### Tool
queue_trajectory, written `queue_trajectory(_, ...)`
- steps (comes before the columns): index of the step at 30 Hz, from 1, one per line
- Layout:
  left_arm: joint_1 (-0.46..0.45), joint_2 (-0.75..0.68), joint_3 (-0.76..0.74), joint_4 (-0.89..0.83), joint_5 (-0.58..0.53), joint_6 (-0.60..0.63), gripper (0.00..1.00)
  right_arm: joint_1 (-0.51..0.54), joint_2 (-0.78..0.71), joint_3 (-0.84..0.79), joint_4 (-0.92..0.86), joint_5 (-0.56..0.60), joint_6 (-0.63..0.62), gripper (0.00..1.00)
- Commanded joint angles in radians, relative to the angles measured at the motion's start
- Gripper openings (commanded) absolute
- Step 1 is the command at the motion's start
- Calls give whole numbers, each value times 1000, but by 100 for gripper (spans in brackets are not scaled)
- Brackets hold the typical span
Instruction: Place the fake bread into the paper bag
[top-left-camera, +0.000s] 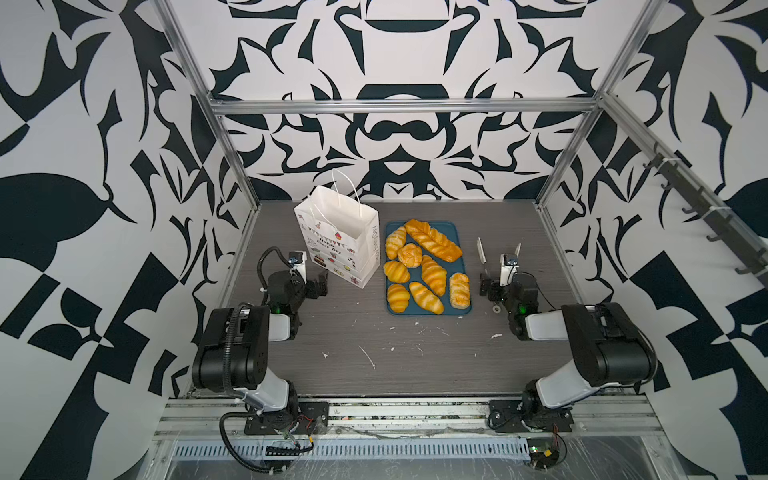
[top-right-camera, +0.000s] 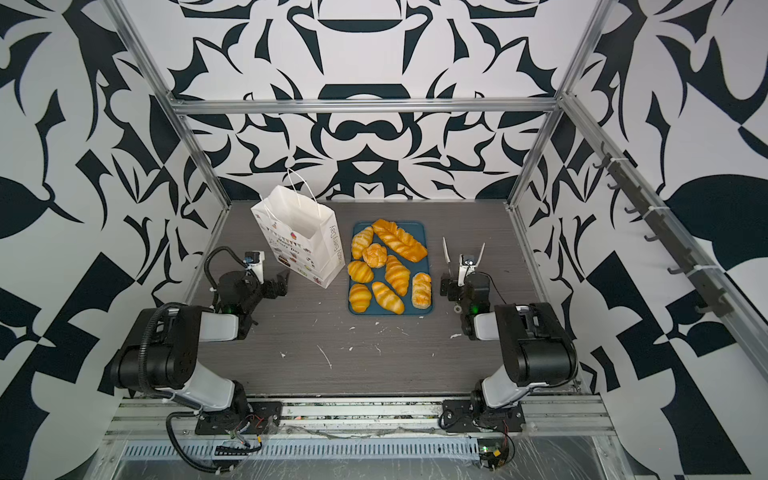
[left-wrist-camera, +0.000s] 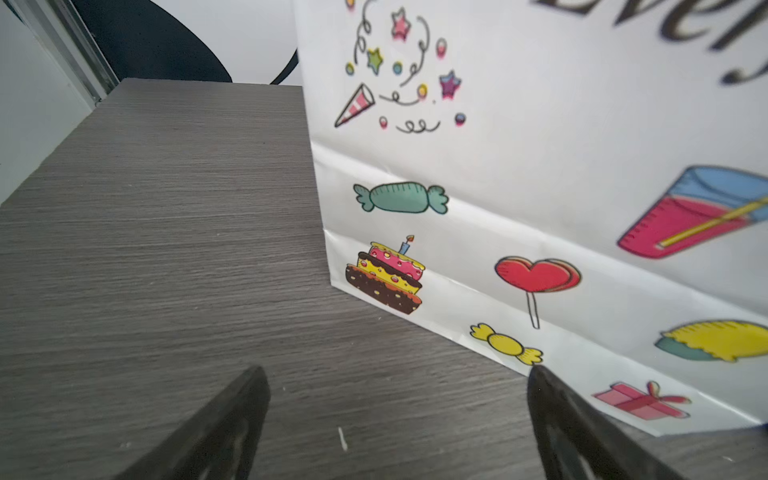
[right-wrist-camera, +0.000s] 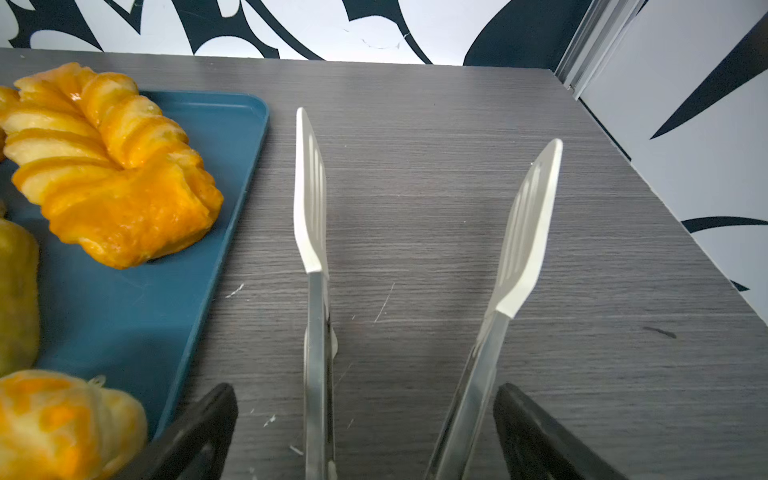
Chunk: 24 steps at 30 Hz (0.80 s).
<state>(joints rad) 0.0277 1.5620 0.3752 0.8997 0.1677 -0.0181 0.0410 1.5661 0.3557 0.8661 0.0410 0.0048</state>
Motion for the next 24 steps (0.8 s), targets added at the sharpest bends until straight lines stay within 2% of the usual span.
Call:
queue_trajectory(1,-2,7,1,21,-4,0,99,3,-14,-3,47,1,6,100)
queue_trajectory(24,-2,2,2,12,-5,0,99,-1,-15,5,28,-12,3,100)
